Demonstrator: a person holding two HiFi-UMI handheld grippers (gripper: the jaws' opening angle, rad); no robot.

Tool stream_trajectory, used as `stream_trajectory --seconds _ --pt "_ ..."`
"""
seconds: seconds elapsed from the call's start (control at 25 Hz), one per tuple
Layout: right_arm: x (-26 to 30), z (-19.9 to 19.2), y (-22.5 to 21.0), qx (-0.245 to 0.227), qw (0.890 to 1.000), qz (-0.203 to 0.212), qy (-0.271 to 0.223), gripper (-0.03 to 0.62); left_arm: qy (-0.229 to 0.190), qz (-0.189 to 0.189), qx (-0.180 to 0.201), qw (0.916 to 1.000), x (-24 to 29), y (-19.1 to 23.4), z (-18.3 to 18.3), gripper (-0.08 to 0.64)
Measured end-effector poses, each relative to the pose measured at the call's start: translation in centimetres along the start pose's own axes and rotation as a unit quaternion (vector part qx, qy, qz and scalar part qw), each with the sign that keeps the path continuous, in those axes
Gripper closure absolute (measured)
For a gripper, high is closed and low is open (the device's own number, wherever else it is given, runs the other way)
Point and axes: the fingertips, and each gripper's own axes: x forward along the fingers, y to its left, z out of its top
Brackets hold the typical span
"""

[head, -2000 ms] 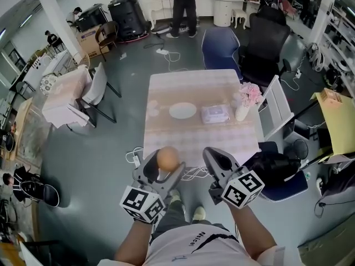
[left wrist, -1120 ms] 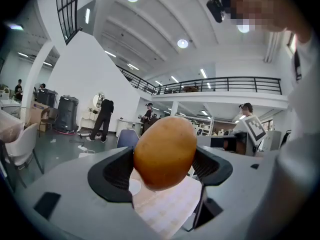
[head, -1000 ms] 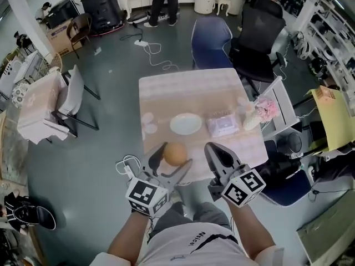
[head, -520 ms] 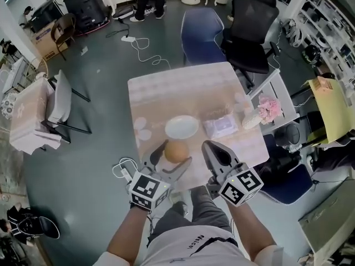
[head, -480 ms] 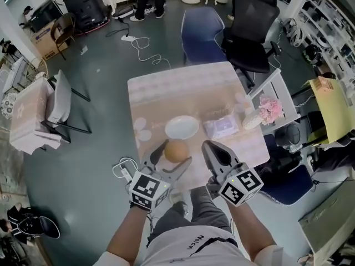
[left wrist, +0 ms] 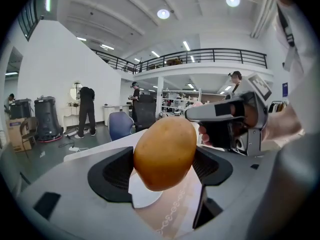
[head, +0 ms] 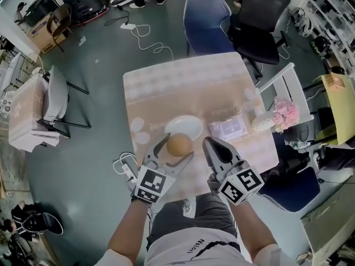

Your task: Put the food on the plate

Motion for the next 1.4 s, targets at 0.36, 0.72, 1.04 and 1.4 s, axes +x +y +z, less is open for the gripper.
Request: stream_trajectory --seconds 0.36,0.72,1.04,1.4 --pt "2.6 -4.1 -3.7 0.007 1.0 -0.01 0.012 0.574 0.059 -0.012 0.036 0.9975 5.6 2.3 -5.9 0.19" --pt "4.1 -7.1 -6.3 0.01 1.0 -0.022 0.017 0.574 0.104 -0.016 0.063 0.9924 9.1 3.7 -10.2 0.19" --pt "4.3 -8.2 -7.3 0.016 0.999 -0.027 0.015 0.574 0.138 -0.016 0.089 0.9863 10.7 3.9 -12.7 0.19" --pt "4.1 -9.2 -8.4 0.022 0.999 -0.034 0.012 0.574 0.175 0.002 0.124 0.9768 12.0 4.4 -14.8 0.19"
